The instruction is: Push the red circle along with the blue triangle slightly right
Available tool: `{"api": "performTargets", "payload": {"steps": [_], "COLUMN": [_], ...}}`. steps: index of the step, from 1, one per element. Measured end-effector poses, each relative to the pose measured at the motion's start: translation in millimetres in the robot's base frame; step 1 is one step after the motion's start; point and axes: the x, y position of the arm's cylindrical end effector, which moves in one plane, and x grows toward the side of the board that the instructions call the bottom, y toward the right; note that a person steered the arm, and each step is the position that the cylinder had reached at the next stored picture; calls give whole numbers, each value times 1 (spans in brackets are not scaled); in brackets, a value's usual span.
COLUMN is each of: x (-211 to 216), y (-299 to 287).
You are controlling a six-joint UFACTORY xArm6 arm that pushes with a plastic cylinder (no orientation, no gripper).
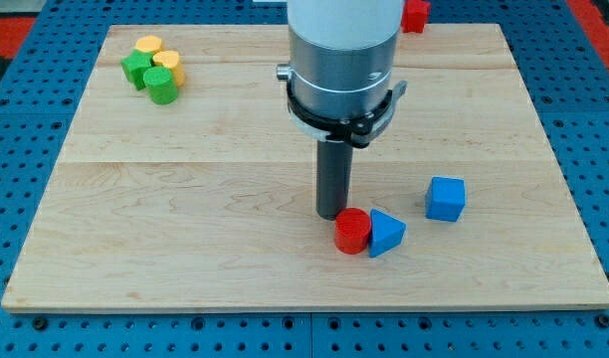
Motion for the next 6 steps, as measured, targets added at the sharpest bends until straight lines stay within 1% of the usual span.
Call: {"api": "performTargets", "payload": {"steps": [1,2,3,4,6], "x": [1,-14,-4,35,33], "y": [15,-6,-57,-48,40]}}
